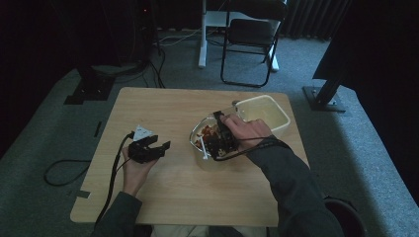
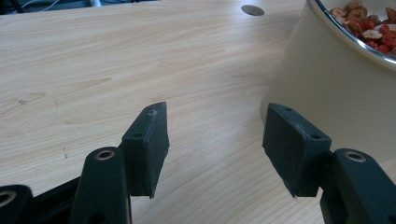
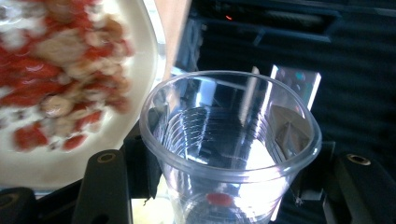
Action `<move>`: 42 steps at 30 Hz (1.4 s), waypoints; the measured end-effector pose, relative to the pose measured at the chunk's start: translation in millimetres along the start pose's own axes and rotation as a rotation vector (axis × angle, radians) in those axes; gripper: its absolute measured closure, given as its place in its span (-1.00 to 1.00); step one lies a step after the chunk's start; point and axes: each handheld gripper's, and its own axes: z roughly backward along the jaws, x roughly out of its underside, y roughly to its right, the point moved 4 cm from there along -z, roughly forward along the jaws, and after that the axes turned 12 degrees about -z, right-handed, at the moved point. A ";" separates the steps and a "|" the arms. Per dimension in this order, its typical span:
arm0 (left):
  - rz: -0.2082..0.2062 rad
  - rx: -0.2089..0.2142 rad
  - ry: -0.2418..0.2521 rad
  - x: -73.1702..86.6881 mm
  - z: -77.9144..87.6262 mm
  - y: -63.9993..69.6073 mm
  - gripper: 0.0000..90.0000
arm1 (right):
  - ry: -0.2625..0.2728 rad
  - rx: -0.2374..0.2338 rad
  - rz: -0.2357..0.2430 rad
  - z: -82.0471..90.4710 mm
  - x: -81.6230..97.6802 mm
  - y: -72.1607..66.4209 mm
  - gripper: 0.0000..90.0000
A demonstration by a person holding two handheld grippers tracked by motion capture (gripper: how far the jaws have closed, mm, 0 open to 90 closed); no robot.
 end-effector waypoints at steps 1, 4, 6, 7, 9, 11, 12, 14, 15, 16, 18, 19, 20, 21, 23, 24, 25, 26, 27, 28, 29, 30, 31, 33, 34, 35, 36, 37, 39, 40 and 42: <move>-0.001 -0.002 -0.001 0.1 -0.1 -0.2 -0.09 | -0.020 0.003 0.042 -0.3 1.1 -4.6 -0.13; 0.000 -0.003 0.002 0.2 0.0 -0.4 -0.09 | 0.024 -0.022 -0.061 2.1 4.5 2.0 -0.13; -0.003 -0.003 -0.002 0.5 -0.8 -1.1 -0.09 | 0.043 -0.024 -0.142 3.5 9.5 6.9 -0.14; 0.000 -0.003 -0.002 0.7 -1.4 -1.1 -0.09 | 0.058 -0.033 -0.181 4.3 11.9 9.3 -0.14; 0.001 0.000 -0.004 1.0 -2.7 -0.2 -0.09 | 0.087 -0.048 -0.274 6.3 16.9 14.0 -0.15; -0.001 0.004 -0.006 1.0 -3.4 1.1 -0.09 | 0.124 -0.067 -0.383 8.2 22.3 18.9 -0.15; -0.004 0.003 -0.006 1.1 -3.9 1.6 -0.09 | 0.137 -0.077 -0.432 8.6 25.2 20.6 -0.15; -0.004 0.004 -0.004 1.0 -4.4 2.2 -0.09 | 0.154 -0.089 -0.513 7.8 31.2 22.5 -0.16; -0.002 0.004 -0.005 1.0 -4.5 2.2 -0.09 | 0.155 -0.095 -0.553 6.7 34.2 22.4 -0.16; -0.001 0.004 -0.004 1.0 -4.5 2.1 -0.09 | 0.156 -0.098 -0.588 5.5 37.4 22.7 -0.16; -0.002 0.004 -0.005 0.9 -4.0 1.7 -0.09 | 0.169 -0.116 -0.672 3.4 42.8 22.7 -0.17; -0.002 0.003 -0.004 0.9 -3.8 1.4 -0.09 | 0.172 -0.120 -0.708 2.4 45.4 22.5 -0.17; -0.001 0.003 -0.005 1.0 -3.7 1.3 -0.09 | 0.179 -0.130 -0.746 1.3 47.5 22.4 -0.17; -0.001 0.003 -0.005 1.1 -3.8 1.2 -0.09 | 0.187 -0.136 -0.780 0.3 49.5 22.0 -0.17; -0.002 0.003 -0.007 1.3 -3.8 1.2 -0.09 | 0.188 -0.140 -0.805 -0.6 51.8 21.8 -0.18; -0.005 0.001 -0.007 1.6 -4.1 1.4 -0.09 | 0.191 -0.147 -0.838 -1.5 53.7 21.3 -0.18; -0.003 0.002 -0.007 1.7 -4.1 1.8 -0.09 | 0.199 -0.167 -0.913 -3.1 59.0 20.0 -0.18; -0.003 0.002 -0.007 1.8 -4.1 2.0 -0.09 | 0.199 -0.167 -0.913 -3.1 59.0 20.0 -0.18; -0.003 0.002 -0.007 1.8 -4.1 2.1 -0.09 | 0.209 -0.172 -0.963 -3.5 63.2 19.9 -0.18; 0.000 0.002 -0.004 1.7 -4.3 2.4 -0.09 | 0.209 -0.172 -0.963 -3.5 63.2 19.9 -0.18; 0.000 0.002 -0.004 1.7 -4.3 2.4 -0.09 | 0.209 -0.172 -0.963 -3.5 63.2 19.9 -0.18; -0.002 0.003 -0.007 2.0 -3.9 2.1 -0.09 | 0.219 -0.175 -1.026 -3.4 70.5 21.2 -0.19; -0.002 0.003 -0.007 2.0 -3.9 2.1 -0.09 | 0.220 -0.169 -1.044 -3.5 73.4 22.1 -0.19; -0.005 -0.002 -0.008 3.1 -3.5 2.6 -0.09 | 0.230 -0.168 -1.088 -3.0 78.6 23.5 -0.19; -0.005 -0.002 -0.008 3.1 -3.5 2.6 -0.09 | 0.230 -0.168 -1.088 -3.0 78.6 23.5 -0.19; -0.005 -0.006 -0.010 3.5 -3.5 2.6 -0.09 | 0.240 -0.167 -1.124 -3.0 83.3 24.8 -0.19; -0.003 -0.006 -0.010 3.9 -3.5 2.6 -0.09 | 0.240 -0.167 -1.124 -3.0 83.3 24.8 -0.19; -0.001 -0.006 -0.009 4.2 -3.3 2.7 -0.09 | 0.245 -0.169 -1.141 -3.3 85.3 25.5 -0.19; 0.003 -0.005 -0.012 4.9 -3.4 2.9 -0.09 | 0.263 -0.194 -1.197 -4.2 90.5 27.4 -0.20; 0.005 -0.003 -0.013 4.9 -3.5 3.0 -0.09 | 0.263 -0.194 -1.197 -4.2 90.5 27.4 -0.20; 0.005 -0.007 -0.008 4.5 -3.1 2.6 -0.09 | 0.274 -0.210 -1.220 -4.7 94.5 29.0 -0.20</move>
